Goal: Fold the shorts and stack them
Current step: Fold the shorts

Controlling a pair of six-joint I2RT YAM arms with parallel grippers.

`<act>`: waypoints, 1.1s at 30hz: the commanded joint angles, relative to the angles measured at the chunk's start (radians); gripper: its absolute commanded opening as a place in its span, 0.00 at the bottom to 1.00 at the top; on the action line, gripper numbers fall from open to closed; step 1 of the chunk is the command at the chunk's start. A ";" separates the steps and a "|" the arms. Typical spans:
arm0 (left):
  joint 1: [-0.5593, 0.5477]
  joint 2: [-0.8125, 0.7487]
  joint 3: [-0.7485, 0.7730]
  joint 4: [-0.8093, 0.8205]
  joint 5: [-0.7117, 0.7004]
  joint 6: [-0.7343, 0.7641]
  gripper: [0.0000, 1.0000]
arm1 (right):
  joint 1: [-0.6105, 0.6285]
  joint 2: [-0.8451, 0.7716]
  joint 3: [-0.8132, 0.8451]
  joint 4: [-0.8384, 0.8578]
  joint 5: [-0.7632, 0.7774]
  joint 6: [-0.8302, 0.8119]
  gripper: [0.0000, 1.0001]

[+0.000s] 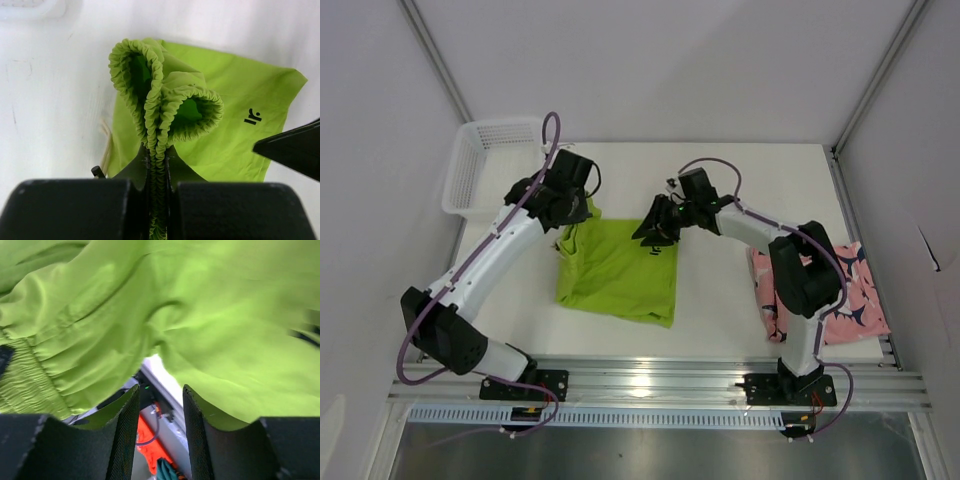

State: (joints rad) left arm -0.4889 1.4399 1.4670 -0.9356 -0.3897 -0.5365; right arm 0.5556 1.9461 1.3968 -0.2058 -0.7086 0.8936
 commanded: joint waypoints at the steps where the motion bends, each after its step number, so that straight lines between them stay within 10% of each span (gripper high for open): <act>1: -0.034 0.007 -0.011 0.072 -0.020 -0.066 0.00 | -0.052 -0.099 -0.093 -0.050 0.070 -0.087 0.42; 33: -0.215 0.299 -0.106 0.333 0.020 -0.387 0.04 | -0.186 -0.303 -0.340 -0.139 0.304 -0.231 0.20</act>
State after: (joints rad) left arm -0.6846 1.7184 1.3537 -0.6727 -0.3893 -0.8669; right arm 0.3813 1.6913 1.0782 -0.3771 -0.4240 0.6685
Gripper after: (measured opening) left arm 0.056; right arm 0.202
